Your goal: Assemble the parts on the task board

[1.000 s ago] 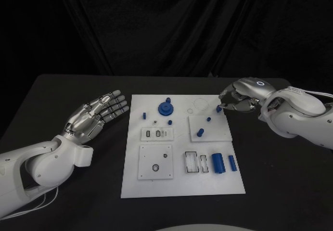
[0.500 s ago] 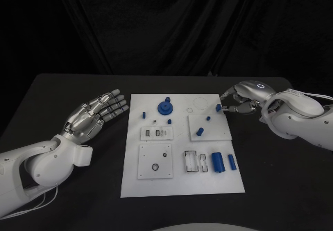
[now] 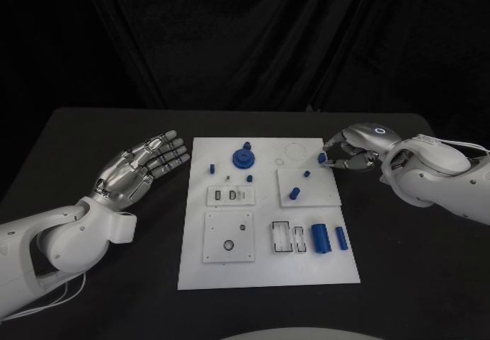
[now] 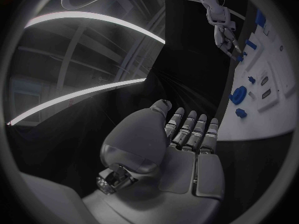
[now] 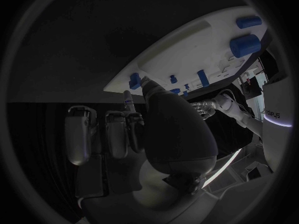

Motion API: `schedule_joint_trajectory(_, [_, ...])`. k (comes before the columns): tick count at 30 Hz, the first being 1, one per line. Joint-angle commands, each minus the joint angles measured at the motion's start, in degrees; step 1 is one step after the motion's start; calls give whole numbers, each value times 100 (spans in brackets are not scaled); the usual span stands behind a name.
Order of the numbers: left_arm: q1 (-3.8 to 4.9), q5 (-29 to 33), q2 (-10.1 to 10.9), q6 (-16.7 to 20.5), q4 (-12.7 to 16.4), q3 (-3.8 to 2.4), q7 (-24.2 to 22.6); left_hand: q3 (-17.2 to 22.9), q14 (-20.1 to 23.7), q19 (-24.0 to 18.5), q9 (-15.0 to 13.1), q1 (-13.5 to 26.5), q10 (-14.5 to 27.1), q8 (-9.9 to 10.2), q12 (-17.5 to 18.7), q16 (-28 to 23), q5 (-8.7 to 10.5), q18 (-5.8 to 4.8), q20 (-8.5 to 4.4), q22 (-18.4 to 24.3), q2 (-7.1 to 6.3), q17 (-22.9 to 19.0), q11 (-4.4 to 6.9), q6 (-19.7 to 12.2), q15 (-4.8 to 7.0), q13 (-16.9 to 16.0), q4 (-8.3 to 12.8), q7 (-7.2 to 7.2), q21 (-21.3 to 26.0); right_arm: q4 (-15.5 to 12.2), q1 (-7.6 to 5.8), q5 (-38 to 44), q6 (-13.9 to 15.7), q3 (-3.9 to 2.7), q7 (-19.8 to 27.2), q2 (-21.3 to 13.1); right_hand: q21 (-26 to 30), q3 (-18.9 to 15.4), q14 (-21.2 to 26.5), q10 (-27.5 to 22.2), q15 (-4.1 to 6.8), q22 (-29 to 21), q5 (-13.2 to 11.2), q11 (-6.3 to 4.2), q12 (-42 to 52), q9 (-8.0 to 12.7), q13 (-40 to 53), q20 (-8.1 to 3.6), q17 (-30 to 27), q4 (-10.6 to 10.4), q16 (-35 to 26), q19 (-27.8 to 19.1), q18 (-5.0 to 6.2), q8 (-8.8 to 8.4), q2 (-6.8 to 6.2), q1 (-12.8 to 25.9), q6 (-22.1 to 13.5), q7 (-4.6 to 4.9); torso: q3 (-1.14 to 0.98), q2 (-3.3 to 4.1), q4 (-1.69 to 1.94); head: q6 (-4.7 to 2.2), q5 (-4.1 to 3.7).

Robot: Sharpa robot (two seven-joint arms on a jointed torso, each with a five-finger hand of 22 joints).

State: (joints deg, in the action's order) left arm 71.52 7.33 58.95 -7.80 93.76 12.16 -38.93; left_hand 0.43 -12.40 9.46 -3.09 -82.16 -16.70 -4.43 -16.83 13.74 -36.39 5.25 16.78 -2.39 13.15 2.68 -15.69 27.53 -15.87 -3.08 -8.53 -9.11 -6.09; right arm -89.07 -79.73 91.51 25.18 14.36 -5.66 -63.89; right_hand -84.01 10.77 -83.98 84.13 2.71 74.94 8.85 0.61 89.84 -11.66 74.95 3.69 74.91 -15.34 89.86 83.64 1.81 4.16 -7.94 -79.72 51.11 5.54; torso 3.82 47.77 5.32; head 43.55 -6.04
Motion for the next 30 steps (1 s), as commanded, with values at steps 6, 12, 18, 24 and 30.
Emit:
schedule_joint_trajectory(6, [-1,-4,-11,-126,-17,-3,-798,37,0,-26,1,65,10,29,-26,35,44,-92,0,10,-20,8,-26,-16,-50,-6,12,-95,26,64,23,10,-50,-3,-195,55,80,-1,-602,587,24,1074,91,-19,16,30,1505,-20,1509,-20,14,139,28,-41,9,-112,-96,-4,-3,3,-2,2,6])
schedule_joint_trajectory(12, [-2,-4,-22,-140,-35,-3,-776,37,0,-26,1,65,10,29,-26,35,44,-92,0,10,-20,8,-26,-16,-50,-6,12,-95,26,115,28,10,-77,-3,-225,120,128,-4,-602,587,23,1047,105,-16,16,46,1505,-19,1509,-22,14,105,42,-50,19,-137,-138,0,-2,1,2,7,0])
schedule_joint_trajectory(18, [-3,-4,-30,-154,-49,-3,-760,46,3,-28,2,72,13,32,-27,36,48,-94,0,10,-27,8,-32,-26,-51,-6,13,-95,27,156,42,10,-97,-4,-232,178,175,1,-602,587,19,1021,139,-10,16,55,1505,-16,1509,-25,14,73,54,-35,48,-169,-140,9,0,-2,-2,9,-2])
schedule_joint_trajectory(24, [-4,-4,-32,-162,-60,-3,-751,46,3,-28,2,72,13,32,-27,36,48,-94,0,10,-27,8,-32,-26,-51,-6,13,-95,27,180,66,10,-100,-4,-220,214,226,-2,-602,587,14,997,211,-5,16,45,1505,-12,1509,-23,14,43,66,14,69,-207,-45,16,0,0,-3,8,8])
schedule_joint_trajectory(30, [-5,-4,-31,-174,-39,-3,-751,46,3,-28,2,72,13,32,-27,36,48,-94,0,10,-27,8,-32,-26,-51,-6,13,-95,27,201,77,10,-101,-4,-217,238,350,13,-539,587,12,932,363,1,16,26,1505,-10,1366,3,-128,-31,97,63,93,-288,86,26,1,1,2,12,4])
